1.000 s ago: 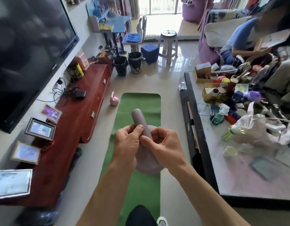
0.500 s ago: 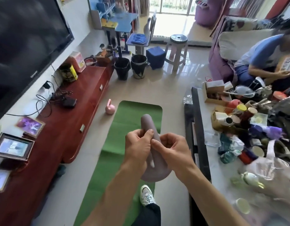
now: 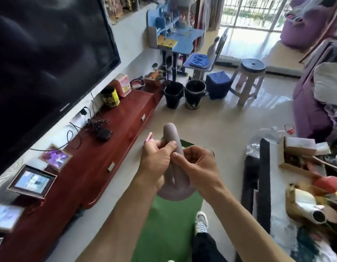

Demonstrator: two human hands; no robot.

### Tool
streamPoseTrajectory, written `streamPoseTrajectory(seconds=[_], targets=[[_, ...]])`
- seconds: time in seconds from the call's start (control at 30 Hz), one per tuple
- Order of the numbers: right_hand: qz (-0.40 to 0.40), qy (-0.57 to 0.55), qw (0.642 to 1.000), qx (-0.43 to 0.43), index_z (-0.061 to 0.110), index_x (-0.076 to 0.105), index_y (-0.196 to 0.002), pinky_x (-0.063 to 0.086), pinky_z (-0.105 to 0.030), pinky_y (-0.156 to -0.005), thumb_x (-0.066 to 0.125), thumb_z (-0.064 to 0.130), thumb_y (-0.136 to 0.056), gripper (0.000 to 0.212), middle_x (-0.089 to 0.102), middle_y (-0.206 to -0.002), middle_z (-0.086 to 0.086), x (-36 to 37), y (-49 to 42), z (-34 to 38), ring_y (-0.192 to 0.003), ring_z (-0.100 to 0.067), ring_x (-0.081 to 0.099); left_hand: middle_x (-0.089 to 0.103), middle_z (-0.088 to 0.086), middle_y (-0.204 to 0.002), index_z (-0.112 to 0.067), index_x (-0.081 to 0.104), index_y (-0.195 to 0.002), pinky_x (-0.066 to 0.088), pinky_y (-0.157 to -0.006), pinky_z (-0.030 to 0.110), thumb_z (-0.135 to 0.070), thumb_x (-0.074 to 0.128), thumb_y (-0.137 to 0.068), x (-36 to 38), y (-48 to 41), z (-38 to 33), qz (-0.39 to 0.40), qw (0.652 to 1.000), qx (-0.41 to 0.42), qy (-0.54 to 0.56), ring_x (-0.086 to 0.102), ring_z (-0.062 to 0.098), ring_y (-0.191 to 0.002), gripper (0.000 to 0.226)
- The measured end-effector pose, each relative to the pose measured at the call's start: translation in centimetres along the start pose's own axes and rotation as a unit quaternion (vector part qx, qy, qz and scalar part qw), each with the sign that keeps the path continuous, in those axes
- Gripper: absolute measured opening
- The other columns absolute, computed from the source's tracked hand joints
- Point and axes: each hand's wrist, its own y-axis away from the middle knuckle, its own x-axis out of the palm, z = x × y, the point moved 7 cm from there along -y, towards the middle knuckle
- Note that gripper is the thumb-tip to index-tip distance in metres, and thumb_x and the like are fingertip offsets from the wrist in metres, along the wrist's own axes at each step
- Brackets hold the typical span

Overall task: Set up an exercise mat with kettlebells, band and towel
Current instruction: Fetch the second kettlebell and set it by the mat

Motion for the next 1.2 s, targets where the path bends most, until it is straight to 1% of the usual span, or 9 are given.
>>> streamPoseTrajectory(seconds=[0.13,0.23,0.33,0.5,0.63,0.73,0.8,1.0,1.2], targets=[[0.052,0.004,0.999,0.010,0.009,0.069,-0.076,0.052,-0.033,-0.059,0.087,0.030,-0.077,0.028,0.068,-0.067,-0.001,1.5,-7.8,-1.1,-0.061,-0.012,0.061,0.068,0.030,-0.125,0.009,0.072,-0.101,0.053,-0.103,0.054,-0.011,0.065,-0.089,0.5,-5.9,-0.9,-0.042,0.999,-0.022,0.025,0.071,0.042,-0.110,0.024],[0.093,0.024,0.995,0.012,0.010,0.068,-0.075,0.054,-0.039,-0.060,0.086,0.040,-0.072,0.035,0.069,-0.066,-0.004,3.1,-12.0,-1.9,-0.061,-0.013,0.061,0.074,0.030,-0.105,0.011,0.070,-0.103,0.060,-0.086,0.042,-0.002,0.058,-0.098,-0.4,-9.6,-0.7,-0.080,0.996,-0.037,0.035,0.075,0.041,-0.095,0.019],[0.103,0.044,0.994,0.007,0.011,0.068,-0.076,0.057,-0.050,-0.065,0.078,0.055,-0.063,0.047,0.073,-0.075,-0.014,5.0,-16.0,-2.8,-0.064,-0.024,0.065,0.076,0.021,-0.085,0.006,0.071,-0.098,0.059,-0.063,0.027,0.001,0.056,-0.098,-1.5,-13.3,-0.9,-0.109,0.993,-0.036,0.029,0.074,0.027,-0.071,0.015],[0.096,0.066,0.993,0.000,0.010,0.067,-0.075,0.057,-0.052,-0.063,0.075,0.059,-0.063,0.051,0.072,-0.074,-0.013,9.3,-22.0,-5.3,-0.067,-0.033,0.067,0.075,0.012,-0.083,-0.003,0.071,-0.089,0.059,-0.064,0.020,0.005,0.054,-0.098,-3.8,-20.2,-0.8,-0.098,0.994,-0.040,0.038,0.072,0.017,-0.071,0.021],[0.055,0.059,0.996,0.025,0.010,0.067,-0.075,0.054,-0.045,-0.060,0.074,0.055,-0.065,0.047,0.071,-0.074,-0.015,13.6,-26.0,-8.7,-0.061,-0.017,0.058,0.075,0.012,-0.082,0.002,0.070,-0.095,0.059,-0.064,0.022,0.005,0.053,-0.099,-7.3,-26.8,0.8,-0.059,0.996,-0.058,0.014,0.072,0.019,-0.072,0.018],[0.009,0.029,0.998,0.063,0.005,0.065,-0.075,0.049,-0.036,-0.058,0.082,0.031,-0.077,0.031,0.068,-0.072,-0.017,17.1,-28.2,-12.2,-0.061,-0.011,0.053,0.077,0.016,-0.089,0.005,0.070,-0.103,0.060,-0.068,0.028,0.002,0.055,-0.099,-10.3,-32.2,3.2,-0.017,0.996,-0.079,-0.023,0.074,0.025,-0.079,0.015],[-0.023,0.010,0.995,0.092,0.006,0.064,-0.073,0.045,-0.031,-0.058,0.082,0.022,-0.081,0.025,0.063,-0.066,-0.008,19.3,-29.7,-14.9,-0.059,-0.008,0.050,0.077,0.017,-0.087,0.005,0.069,-0.101,0.059,-0.065,0.029,0.002,0.057,-0.099,-11.9,-35.8,4.9,0.010,0.994,-0.091,-0.056,0.074,0.025,-0.076,0.013],[-0.085,-0.042,0.983,0.155,0.018,0.066,-0.076,0.048,-0.023,-0.058,0.081,0.023,-0.081,0.017,0.067,-0.066,0.009,25.1,-34.0,-25.2,-0.059,-0.006,0.057,0.078,0.003,-0.081,-0.008,0.074,-0.098,0.058,-0.066,0.023,0.005,0.058,-0.096,-16.0,-45.1,11.6,0.088,0.986,-0.084,-0.118,0.071,0.013,-0.075,0.020],[-0.067,-0.039,0.976,0.203,0.013,0.069,-0.086,0.050,-0.027,-0.061,0.079,0.033,-0.077,0.025,0.071,-0.071,0.006,30.7,-38.7,-36.3,-0.063,-0.008,0.061,0.074,0.003,-0.072,-0.009,0.074,-0.087,0.056,-0.058,0.021,0.008,0.059,-0.094,-21.6,-53.1,21.5,0.038,0.988,-0.123,-0.086,0.068,0.013,-0.066,0.023]])
